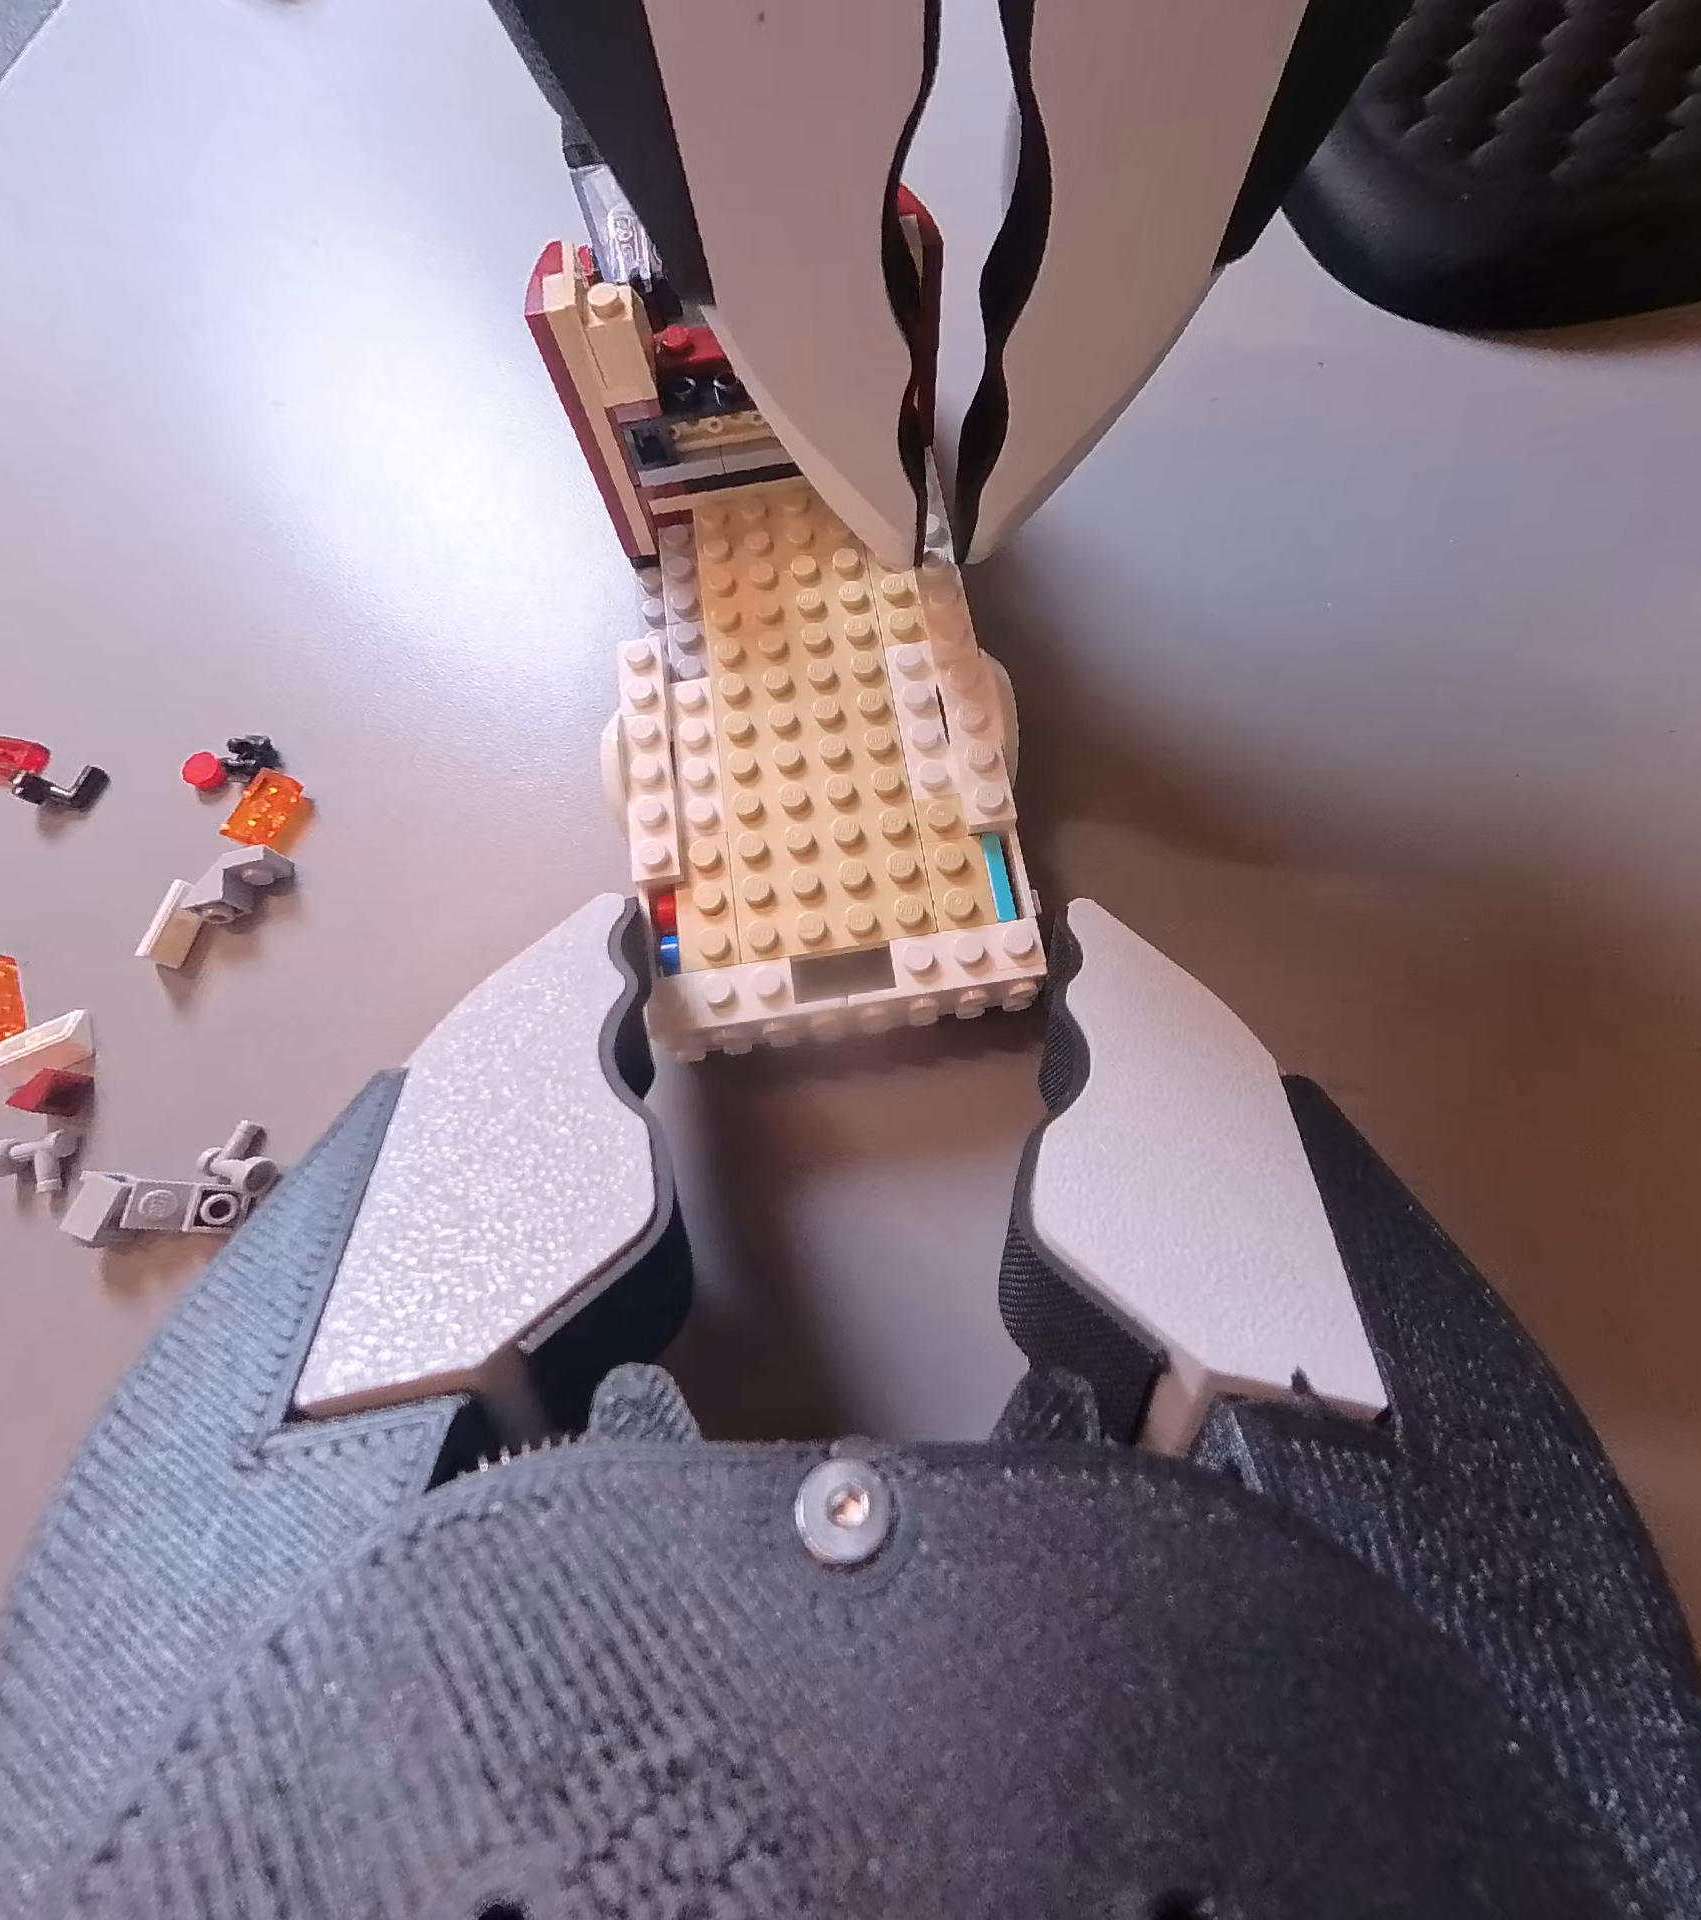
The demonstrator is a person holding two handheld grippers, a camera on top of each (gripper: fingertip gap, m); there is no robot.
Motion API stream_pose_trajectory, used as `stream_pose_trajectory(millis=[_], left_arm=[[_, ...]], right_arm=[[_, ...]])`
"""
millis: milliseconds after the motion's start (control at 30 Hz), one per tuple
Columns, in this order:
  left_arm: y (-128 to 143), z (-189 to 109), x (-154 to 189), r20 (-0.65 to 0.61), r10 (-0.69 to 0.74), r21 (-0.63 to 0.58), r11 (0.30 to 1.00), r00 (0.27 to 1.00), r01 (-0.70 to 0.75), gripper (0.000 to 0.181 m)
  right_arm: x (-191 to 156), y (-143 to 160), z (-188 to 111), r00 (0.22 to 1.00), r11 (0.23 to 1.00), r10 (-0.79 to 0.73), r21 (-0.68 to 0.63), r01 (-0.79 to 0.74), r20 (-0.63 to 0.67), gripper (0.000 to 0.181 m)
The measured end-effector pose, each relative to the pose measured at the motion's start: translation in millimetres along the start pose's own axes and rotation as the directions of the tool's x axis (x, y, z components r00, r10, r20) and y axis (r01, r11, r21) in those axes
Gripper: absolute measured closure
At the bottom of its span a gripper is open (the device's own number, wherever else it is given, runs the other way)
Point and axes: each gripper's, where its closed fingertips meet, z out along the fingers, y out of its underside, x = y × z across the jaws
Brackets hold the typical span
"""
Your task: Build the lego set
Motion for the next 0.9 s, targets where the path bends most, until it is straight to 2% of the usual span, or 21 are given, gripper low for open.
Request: stream_pose_trajectory(millis=[900], left_arm=[[0.1, 0.2, -0.2, 0.007, -0.009, -0.002, 1.0, 1.0, 0.009, 0.107]], right_arm=[[0.9, -0.1, 1.6, 0.998, 0.997, -0.039, -0.075, 0.035, -0.059, 0.177]])
